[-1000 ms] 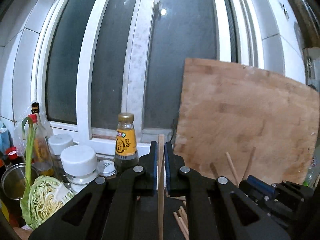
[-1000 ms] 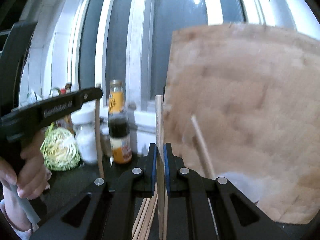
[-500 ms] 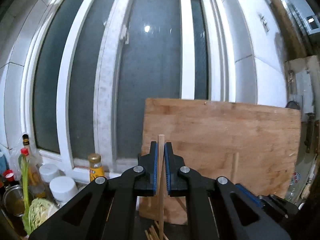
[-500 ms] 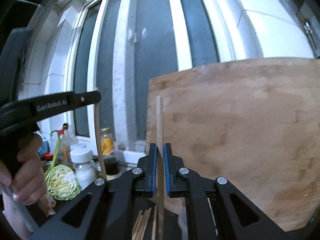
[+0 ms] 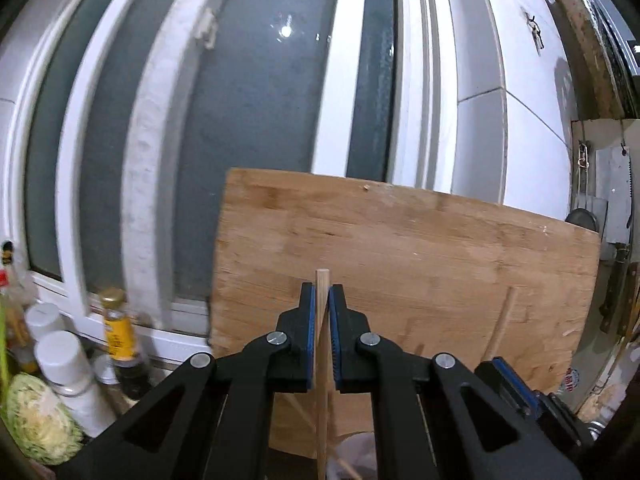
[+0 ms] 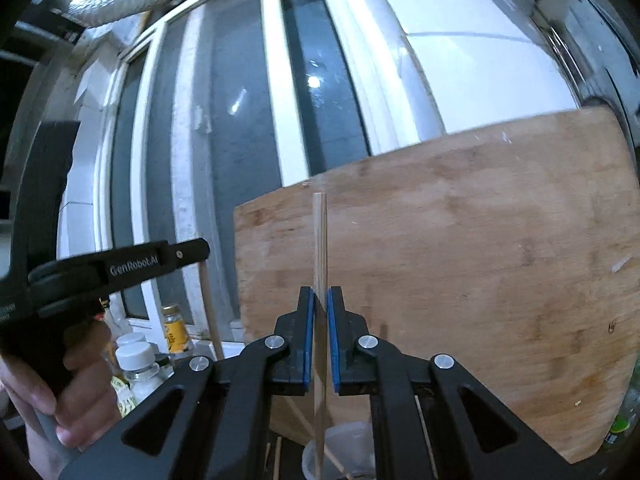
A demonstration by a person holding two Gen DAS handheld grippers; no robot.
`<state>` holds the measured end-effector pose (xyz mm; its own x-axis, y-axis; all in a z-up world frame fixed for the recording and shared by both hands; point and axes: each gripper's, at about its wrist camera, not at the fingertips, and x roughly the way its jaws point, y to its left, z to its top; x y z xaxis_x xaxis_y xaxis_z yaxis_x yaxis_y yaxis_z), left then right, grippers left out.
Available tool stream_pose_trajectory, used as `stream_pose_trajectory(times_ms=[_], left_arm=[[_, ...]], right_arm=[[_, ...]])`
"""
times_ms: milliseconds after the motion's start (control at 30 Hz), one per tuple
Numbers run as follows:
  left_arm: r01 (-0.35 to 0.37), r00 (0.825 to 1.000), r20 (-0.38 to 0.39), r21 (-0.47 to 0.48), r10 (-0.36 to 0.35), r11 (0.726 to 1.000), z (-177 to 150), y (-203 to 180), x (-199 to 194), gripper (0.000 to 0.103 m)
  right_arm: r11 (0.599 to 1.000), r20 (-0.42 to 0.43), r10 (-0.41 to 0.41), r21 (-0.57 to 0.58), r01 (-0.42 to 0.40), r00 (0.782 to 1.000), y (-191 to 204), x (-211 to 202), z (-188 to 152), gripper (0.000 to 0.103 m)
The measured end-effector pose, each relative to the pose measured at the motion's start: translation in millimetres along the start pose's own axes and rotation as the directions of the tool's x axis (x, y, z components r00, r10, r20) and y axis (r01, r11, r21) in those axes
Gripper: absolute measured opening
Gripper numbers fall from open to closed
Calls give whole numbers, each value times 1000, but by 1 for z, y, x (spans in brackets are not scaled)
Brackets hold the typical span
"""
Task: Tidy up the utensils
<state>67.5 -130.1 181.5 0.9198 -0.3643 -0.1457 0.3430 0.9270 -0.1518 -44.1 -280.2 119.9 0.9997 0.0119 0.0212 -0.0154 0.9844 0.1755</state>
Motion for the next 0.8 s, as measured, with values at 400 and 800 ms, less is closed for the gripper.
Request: stream_pose_trajectory(times_ms=[400,800], left_arm=[[33,999,6,-56,-33,998,-1,-3,19,6],[85,993,79,-44,-82,995,8,-18,-6,6]], right_arm=[[999,-38,-26,40,27,999,-19,18,-2,8],[994,-31,-14,110,18,999,-35,18,0,8]])
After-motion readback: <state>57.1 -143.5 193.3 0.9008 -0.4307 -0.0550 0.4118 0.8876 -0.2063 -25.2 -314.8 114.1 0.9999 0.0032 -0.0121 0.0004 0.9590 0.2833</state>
